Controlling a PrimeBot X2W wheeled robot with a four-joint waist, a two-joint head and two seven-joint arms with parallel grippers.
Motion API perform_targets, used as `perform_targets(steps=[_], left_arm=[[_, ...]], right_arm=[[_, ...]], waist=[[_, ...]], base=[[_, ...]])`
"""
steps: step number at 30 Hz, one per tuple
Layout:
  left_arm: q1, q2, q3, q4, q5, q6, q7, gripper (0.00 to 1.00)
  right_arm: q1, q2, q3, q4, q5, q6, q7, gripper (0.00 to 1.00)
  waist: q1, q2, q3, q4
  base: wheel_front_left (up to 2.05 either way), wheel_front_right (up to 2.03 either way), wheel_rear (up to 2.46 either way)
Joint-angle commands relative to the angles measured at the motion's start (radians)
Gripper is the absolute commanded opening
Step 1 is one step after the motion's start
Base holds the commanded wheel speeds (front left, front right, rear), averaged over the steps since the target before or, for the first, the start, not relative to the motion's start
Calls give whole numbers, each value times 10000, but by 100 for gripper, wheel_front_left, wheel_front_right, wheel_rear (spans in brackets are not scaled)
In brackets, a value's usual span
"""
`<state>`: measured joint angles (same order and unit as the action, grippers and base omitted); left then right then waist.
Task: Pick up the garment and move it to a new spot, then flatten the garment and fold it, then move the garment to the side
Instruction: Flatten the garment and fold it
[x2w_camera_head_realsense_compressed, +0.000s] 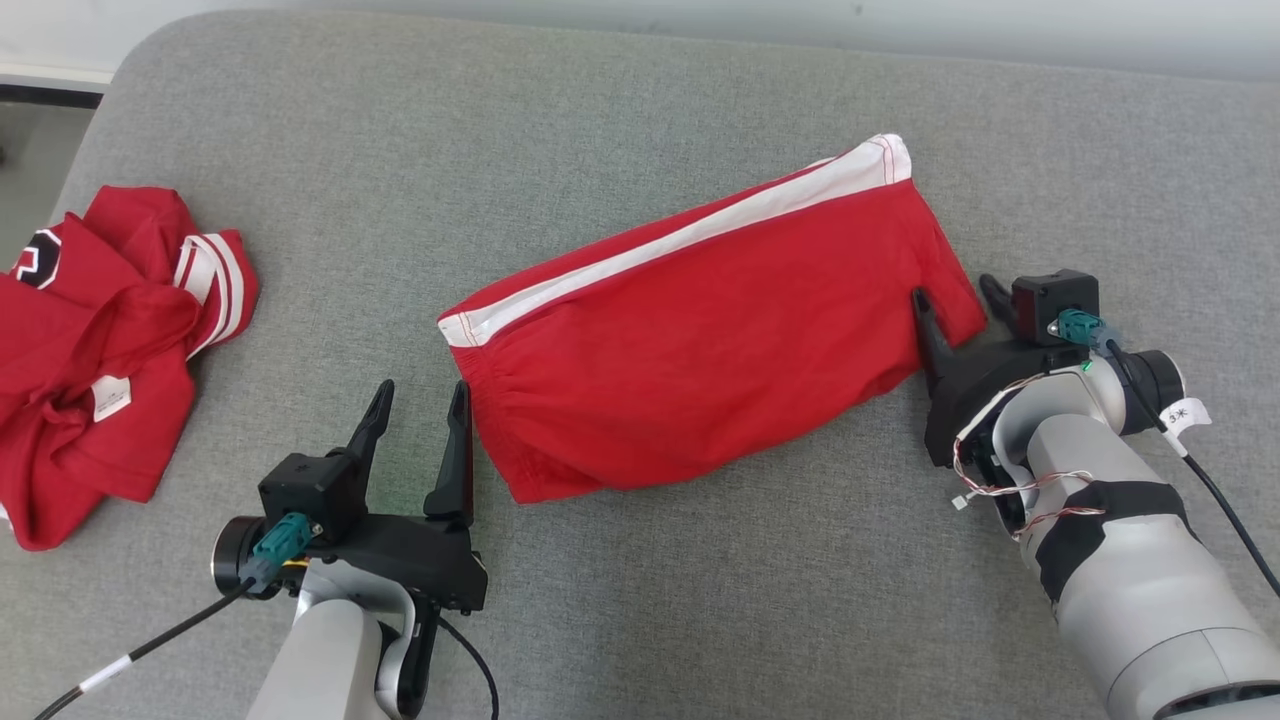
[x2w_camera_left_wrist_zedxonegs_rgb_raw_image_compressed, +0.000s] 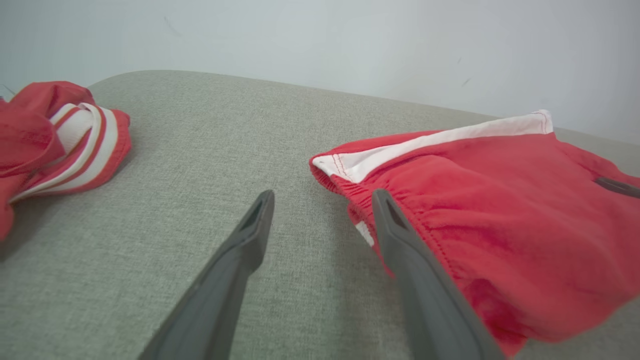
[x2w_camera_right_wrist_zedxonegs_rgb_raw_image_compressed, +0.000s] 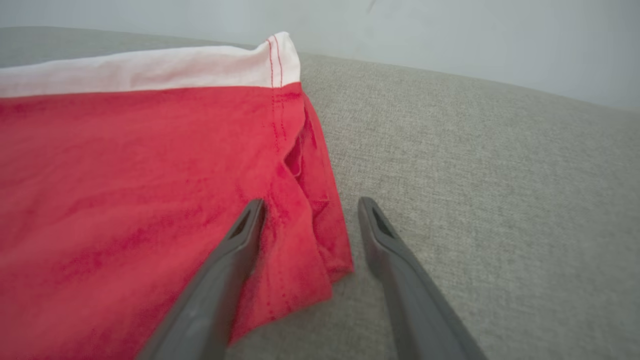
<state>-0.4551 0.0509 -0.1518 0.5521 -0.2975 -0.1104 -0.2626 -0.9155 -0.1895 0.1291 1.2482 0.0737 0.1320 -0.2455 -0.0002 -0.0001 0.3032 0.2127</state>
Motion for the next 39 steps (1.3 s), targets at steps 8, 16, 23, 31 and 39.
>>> perform_targets(steps=[8,16,23,31,39], left_arm=[[439,-9,74,132,303,-27,-33,100],[1133,-2,274,238,612,-88,-33,100],[1870,-4,598,171,805,-114,-33,100],[2725,-4,956,36,1187,-184,-33,100],[3334,-5,1170,-84,1186,-190,-33,100]], right_arm=[[594,62,-187,279,477,-26,-70,0],[1741,398,-812,-628,1151,-26,-198,0],[3112,650,-1168,-1668,1466,-26,-203,0],[4333,920,-1374,-2315,1559,-26,-205,0],[4943,1093,-1535,-2625,1472,-26,-205,0]], waist=[[2,1,-464,-182],[2,1,-1274,-724],[2,1,-1932,-1238],[2,1,-2576,-1643],[2,1,-2853,-1840]], base=[[0,0,0],[0,0,0],[0,0,0],[0,0,0],[0,0,0]])
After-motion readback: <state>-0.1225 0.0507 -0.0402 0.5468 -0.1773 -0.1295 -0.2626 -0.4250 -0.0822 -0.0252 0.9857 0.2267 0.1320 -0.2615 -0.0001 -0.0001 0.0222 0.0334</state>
